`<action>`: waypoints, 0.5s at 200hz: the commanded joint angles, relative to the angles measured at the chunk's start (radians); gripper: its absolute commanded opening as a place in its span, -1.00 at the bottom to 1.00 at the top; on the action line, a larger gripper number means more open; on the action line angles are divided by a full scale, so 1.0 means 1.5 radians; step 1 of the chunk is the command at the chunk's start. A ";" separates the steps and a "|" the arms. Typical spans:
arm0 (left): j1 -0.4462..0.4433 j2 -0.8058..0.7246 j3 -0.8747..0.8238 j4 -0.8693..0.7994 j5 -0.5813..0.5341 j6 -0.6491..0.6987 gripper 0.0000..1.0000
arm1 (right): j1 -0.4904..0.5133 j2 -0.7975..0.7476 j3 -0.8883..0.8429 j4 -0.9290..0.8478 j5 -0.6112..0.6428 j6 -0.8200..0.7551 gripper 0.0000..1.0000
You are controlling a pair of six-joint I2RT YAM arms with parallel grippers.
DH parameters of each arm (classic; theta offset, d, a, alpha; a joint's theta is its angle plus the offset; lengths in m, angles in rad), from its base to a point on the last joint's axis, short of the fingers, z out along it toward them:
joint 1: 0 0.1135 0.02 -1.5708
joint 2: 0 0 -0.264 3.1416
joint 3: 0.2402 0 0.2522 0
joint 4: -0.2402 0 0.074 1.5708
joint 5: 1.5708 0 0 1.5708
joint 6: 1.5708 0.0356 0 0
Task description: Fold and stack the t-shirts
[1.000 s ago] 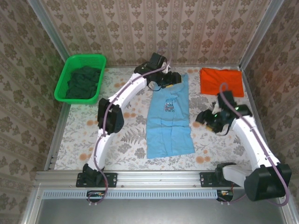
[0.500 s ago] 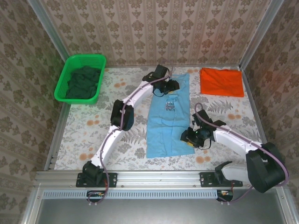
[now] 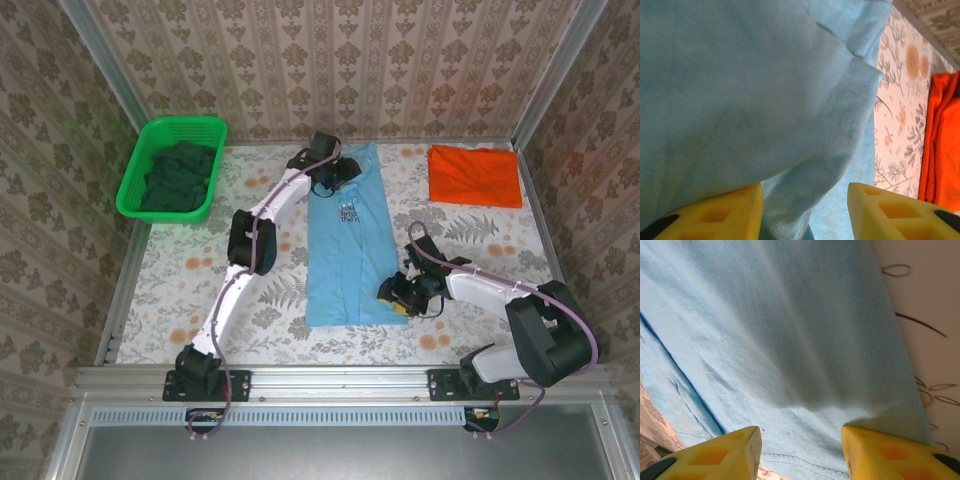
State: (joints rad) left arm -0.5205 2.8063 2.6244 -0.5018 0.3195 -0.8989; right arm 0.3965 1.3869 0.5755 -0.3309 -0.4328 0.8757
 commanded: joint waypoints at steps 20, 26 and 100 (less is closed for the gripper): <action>0.019 -0.009 -0.011 -0.019 -0.010 -0.003 0.16 | 0.010 0.007 -0.011 -0.025 0.016 0.018 0.15; 0.018 -0.020 -0.012 -0.018 0.000 -0.001 0.24 | 0.010 -0.014 -0.007 -0.031 0.016 0.017 0.19; -0.006 -0.343 -0.270 0.006 0.049 0.052 0.77 | -0.022 -0.200 0.083 -0.192 0.092 0.002 0.42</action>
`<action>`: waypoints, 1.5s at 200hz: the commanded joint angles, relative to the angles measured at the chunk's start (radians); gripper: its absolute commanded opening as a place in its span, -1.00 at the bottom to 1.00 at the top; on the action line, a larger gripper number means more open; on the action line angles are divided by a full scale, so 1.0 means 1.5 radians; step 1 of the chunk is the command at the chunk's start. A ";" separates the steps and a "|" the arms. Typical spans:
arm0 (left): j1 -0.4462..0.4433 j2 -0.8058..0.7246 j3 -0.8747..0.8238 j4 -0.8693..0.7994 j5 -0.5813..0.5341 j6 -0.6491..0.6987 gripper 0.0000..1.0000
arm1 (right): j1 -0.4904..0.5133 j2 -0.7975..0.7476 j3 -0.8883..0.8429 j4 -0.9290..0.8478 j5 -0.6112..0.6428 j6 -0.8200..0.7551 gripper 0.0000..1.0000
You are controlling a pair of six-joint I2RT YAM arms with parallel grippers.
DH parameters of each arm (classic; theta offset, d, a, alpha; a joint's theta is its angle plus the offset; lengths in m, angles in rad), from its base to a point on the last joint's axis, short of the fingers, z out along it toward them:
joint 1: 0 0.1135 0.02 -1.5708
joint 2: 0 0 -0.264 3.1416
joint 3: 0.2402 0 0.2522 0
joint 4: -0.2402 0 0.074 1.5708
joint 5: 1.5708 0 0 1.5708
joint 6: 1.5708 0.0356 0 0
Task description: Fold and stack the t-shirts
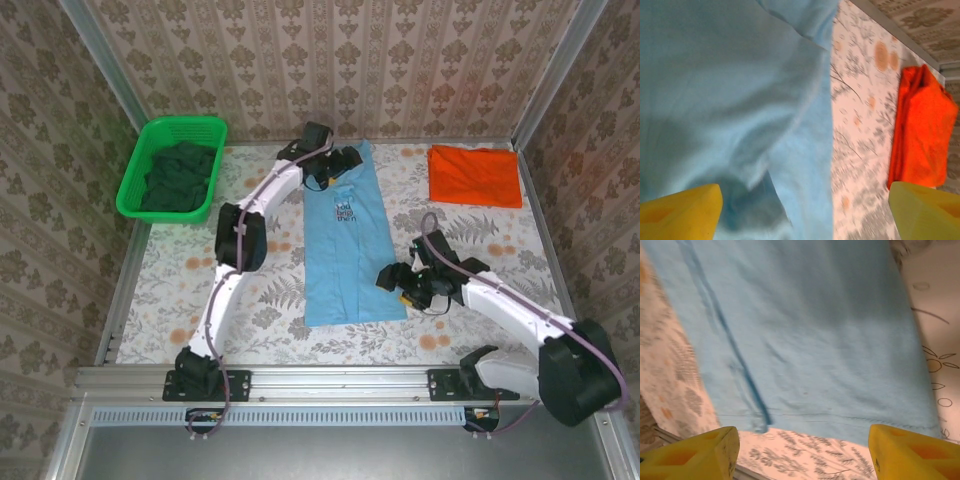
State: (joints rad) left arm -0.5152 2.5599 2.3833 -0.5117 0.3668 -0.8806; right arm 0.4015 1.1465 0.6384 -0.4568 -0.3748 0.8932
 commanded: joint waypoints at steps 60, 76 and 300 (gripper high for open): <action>-0.013 -0.550 -0.653 -0.041 0.048 0.124 0.29 | -0.087 -0.008 0.035 -0.214 0.014 -0.146 0.21; -0.033 -0.622 -0.784 -0.070 0.037 0.153 0.18 | -0.085 0.004 0.009 -0.191 -0.014 -0.158 0.13; -0.175 -0.626 -1.087 0.158 0.156 0.045 0.06 | -0.067 0.158 -0.014 -0.089 -0.057 -0.182 -0.24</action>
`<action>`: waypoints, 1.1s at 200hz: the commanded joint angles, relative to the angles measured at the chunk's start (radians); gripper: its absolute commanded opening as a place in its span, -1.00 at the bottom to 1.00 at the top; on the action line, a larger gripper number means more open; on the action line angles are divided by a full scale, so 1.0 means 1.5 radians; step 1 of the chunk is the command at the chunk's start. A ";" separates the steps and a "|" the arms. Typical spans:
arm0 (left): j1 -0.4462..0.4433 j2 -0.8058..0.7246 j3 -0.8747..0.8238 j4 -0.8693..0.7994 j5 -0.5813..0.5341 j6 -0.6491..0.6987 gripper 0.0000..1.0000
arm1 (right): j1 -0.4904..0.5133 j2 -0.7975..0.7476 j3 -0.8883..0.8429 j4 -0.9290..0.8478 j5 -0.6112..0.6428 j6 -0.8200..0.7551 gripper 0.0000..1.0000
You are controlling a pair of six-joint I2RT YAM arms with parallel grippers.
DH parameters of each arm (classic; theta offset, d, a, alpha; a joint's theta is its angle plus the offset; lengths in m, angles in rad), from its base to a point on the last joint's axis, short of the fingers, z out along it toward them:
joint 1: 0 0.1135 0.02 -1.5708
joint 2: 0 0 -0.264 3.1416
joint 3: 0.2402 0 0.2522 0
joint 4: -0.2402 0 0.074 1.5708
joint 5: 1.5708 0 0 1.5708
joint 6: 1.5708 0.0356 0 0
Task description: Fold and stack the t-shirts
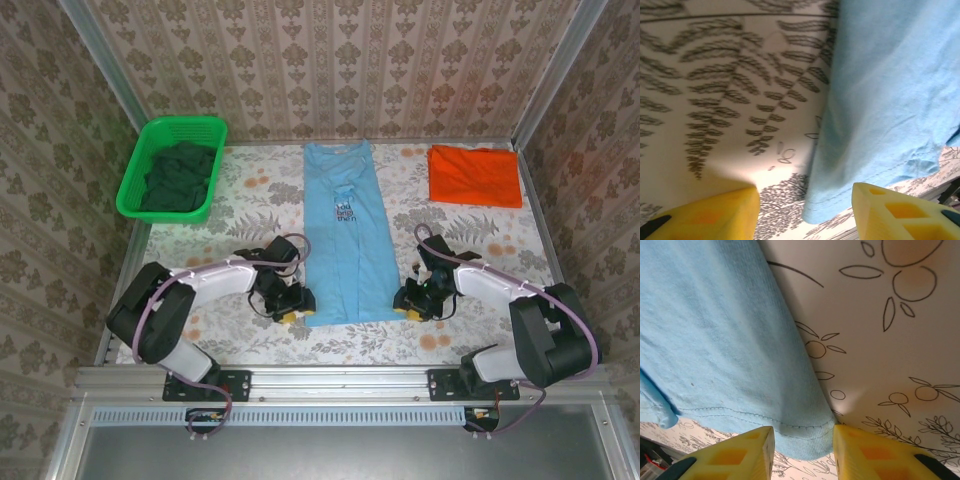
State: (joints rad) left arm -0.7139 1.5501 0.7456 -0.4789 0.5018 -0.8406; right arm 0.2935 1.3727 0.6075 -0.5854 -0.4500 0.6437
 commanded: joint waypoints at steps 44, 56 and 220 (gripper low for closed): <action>-0.055 0.029 0.013 0.090 0.019 0.036 -0.13 | 0.006 0.007 0.009 -0.003 0.004 -0.017 -0.49; -0.064 0.022 0.024 0.073 0.007 0.049 -0.11 | 0.008 0.008 0.011 -0.005 0.005 -0.017 -0.53; -0.082 -0.003 0.029 -0.032 -0.045 0.101 -0.95 | 0.038 -0.021 -0.014 -0.030 -0.032 0.005 -1.00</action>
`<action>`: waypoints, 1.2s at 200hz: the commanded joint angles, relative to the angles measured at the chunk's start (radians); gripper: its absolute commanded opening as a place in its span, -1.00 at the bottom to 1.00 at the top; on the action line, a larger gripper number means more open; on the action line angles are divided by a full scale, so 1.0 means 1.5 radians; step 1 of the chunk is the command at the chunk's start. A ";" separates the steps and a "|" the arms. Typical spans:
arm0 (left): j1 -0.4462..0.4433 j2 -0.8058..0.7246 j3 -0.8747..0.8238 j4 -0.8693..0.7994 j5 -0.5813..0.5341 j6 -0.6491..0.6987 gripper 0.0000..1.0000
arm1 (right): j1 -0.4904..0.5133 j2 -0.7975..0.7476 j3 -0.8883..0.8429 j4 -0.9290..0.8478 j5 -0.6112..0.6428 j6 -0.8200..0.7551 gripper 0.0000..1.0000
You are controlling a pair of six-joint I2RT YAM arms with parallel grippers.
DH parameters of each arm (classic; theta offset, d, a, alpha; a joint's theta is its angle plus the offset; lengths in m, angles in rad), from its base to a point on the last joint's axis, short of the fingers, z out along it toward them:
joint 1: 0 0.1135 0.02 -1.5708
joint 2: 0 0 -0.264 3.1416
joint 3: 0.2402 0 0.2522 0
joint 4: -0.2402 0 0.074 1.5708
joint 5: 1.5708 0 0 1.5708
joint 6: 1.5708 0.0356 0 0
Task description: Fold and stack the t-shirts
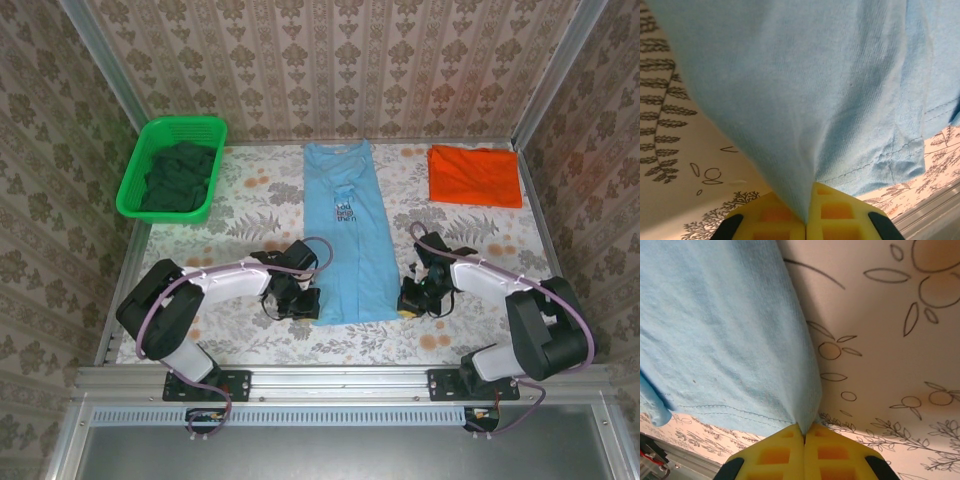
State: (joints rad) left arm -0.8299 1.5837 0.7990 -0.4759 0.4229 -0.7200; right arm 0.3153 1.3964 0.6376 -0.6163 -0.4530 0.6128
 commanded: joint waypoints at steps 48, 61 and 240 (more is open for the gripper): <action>-0.027 -0.095 -0.059 -0.036 0.063 0.012 -0.97 | 0.092 -0.159 -0.110 -0.008 -0.059 0.118 -1.00; -0.027 -0.115 -0.057 -0.040 0.070 0.005 -0.97 | 0.094 -0.188 -0.107 -0.013 -0.063 0.137 -1.00; 0.213 0.223 0.453 -0.150 0.104 0.032 -1.00 | -0.132 0.280 0.410 0.056 -0.070 0.155 -1.00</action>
State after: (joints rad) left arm -0.5304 1.8702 1.4014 -0.6292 0.5869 -0.7078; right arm 0.1303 1.7393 1.1576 -0.5190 -0.5591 0.8631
